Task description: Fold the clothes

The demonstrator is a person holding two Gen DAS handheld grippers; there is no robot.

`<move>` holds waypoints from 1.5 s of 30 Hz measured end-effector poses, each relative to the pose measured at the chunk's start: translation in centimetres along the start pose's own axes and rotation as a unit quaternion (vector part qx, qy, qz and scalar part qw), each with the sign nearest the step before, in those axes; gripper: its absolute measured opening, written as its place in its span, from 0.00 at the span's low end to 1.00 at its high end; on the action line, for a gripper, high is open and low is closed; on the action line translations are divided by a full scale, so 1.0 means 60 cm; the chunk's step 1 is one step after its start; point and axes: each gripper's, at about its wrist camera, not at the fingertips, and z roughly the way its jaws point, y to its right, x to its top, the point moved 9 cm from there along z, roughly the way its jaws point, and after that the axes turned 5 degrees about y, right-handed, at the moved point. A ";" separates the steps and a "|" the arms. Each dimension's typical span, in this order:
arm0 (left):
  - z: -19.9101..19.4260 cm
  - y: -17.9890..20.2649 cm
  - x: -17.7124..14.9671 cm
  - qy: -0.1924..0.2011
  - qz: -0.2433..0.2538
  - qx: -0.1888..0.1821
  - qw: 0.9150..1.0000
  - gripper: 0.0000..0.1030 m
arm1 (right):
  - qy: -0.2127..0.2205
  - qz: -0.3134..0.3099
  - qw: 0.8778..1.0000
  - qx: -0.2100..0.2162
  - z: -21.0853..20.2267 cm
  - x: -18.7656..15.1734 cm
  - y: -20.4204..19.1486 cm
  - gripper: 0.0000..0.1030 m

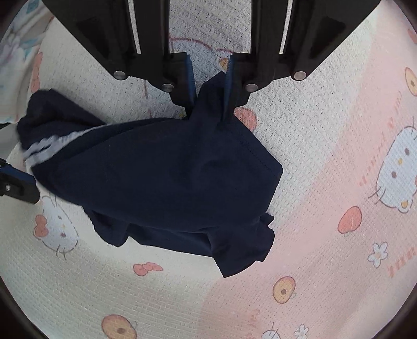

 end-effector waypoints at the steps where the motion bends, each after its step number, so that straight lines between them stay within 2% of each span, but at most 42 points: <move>1: -0.001 -0.002 0.003 0.000 -0.005 -0.005 1.000 0.15 | 0.011 -0.023 1.000 -0.001 -0.007 0.006 -0.010 0.60; 3: -0.004 -0.005 0.009 0.002 -0.008 -0.011 1.000 0.15 | 0.024 -0.085 0.996 -0.004 -0.014 0.008 -0.038 0.67; 6: -0.014 -0.005 0.020 0.012 -0.002 -0.018 1.000 0.15 | 0.035 -0.178 0.983 -0.003 -0.017 0.002 -0.084 0.68; 9: -0.021 -0.008 0.031 0.018 0.001 -0.022 1.000 0.15 | 0.010 -0.232 0.972 0.016 0.002 -0.026 -0.127 0.68; 12: -0.027 -0.012 0.042 0.025 -0.001 -0.029 0.999 0.15 | -0.004 -0.286 0.958 0.017 0.018 -0.053 -0.161 0.68; 15: -0.042 -0.007 0.037 0.030 -0.008 -0.036 0.999 0.15 | -0.018 -0.317 0.948 0.035 0.034 -0.074 -0.192 0.67; 20: -0.042 0.009 0.033 0.025 -0.002 -0.032 0.999 0.15 | -0.065 -0.314 0.945 0.071 0.073 -0.095 -0.219 0.65; 21: -0.026 0.001 0.044 0.024 -0.002 -0.033 0.999 0.15 | -0.072 -0.311 0.945 0.075 0.080 -0.096 -0.221 0.57; 25: -0.016 -0.014 0.056 0.023 -0.011 -0.040 0.999 0.15 | -0.100 -0.310 0.944 0.058 0.110 -0.093 -0.211 0.41; 27: -0.014 -0.018 0.059 0.020 -0.015 -0.040 0.999 0.15 | -0.114 -0.306 0.944 0.058 0.123 -0.094 -0.204 0.24; 29: -0.008 -0.024 0.063 0.018 -0.019 -0.035 0.999 0.15 | -0.116 -0.306 0.944 0.050 0.129 -0.095 -0.201 0.15; 31: -0.006 -0.032 0.067 0.018 -0.023 -0.030 0.999 0.15 | -0.113 -0.303 0.945 0.040 0.133 -0.093 -0.199 0.14; 35: 0.000 -0.056 0.069 0.002 -0.070 -0.026 0.997 0.16 | -0.116 -0.279 0.953 0.029 0.139 -0.085 -0.190 0.14; 39: -0.008 -0.078 0.060 -0.002 -0.127 -0.047 0.991 0.16 | -0.119 -0.238 0.964 0.028 0.143 -0.075 -0.175 0.14; 42: -0.024 -0.092 0.052 0.010 -0.151 -0.049 0.987 0.26 | -0.110 -0.229 0.967 0.023 0.141 -0.067 -0.172 0.14; 44: -0.030 -0.093 0.044 0.014 -0.161 -0.057 0.985 0.38 | -0.110 -0.215 0.970 0.027 0.138 -0.064 -0.171 0.14; 45: -0.032 -0.093 0.041 0.017 -0.166 -0.062 0.984 0.38 | -0.111 -0.208 0.971 0.029 0.137 -0.064 -0.170 0.14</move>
